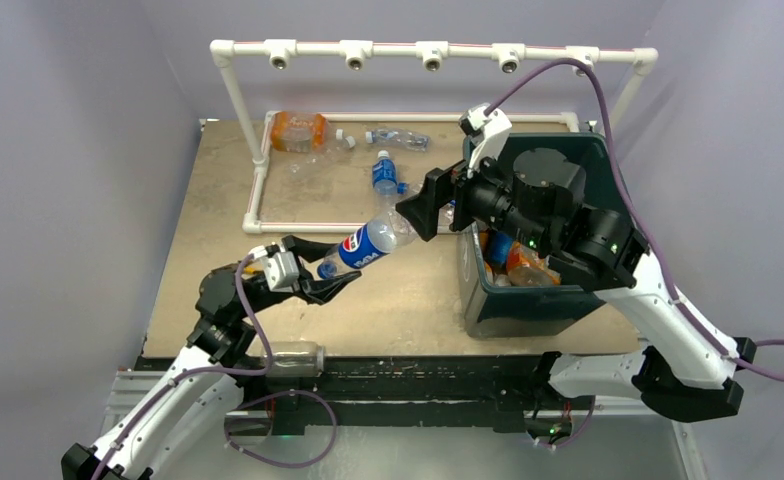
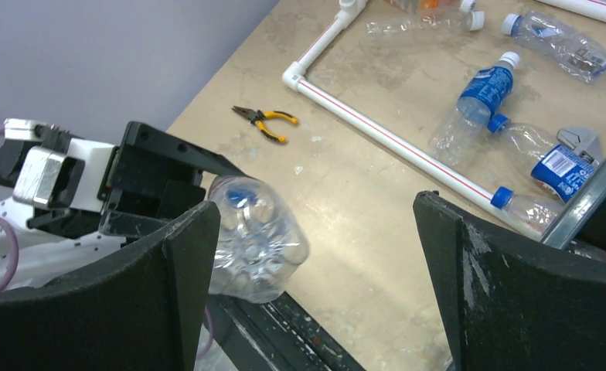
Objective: Put the plastic bottles in the bin
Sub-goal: Place the plastic bottle in the trash bin.
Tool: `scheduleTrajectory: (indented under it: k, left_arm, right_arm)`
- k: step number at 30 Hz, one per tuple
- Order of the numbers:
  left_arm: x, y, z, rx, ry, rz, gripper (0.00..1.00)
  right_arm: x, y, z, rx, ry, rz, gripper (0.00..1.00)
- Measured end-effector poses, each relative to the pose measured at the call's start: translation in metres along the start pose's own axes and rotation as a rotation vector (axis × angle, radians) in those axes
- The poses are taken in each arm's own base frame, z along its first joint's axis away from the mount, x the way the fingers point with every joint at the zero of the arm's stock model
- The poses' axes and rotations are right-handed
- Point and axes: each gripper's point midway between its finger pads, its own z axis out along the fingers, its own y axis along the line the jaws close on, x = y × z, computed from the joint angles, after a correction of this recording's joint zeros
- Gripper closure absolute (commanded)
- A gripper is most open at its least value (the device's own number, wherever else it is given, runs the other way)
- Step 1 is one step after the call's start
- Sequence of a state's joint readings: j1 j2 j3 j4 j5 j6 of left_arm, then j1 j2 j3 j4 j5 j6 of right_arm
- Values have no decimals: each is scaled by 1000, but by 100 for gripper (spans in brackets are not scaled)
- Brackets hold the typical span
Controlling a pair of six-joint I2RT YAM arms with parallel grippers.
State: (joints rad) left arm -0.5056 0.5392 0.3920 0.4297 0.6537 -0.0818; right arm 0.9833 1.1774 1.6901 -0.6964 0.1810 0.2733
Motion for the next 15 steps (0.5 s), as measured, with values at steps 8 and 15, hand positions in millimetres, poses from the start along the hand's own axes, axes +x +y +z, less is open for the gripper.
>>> scheduleTrajectory:
  k: [8,15]
  left_arm:
    - [-5,0,-1,-1,-23,34,80]
    - [-5,1,-1,-7,-25,42,82]
  right_arm:
    - [5,14,5,-116,43,54,1]
    - [23,33,18,-227,114,101,3]
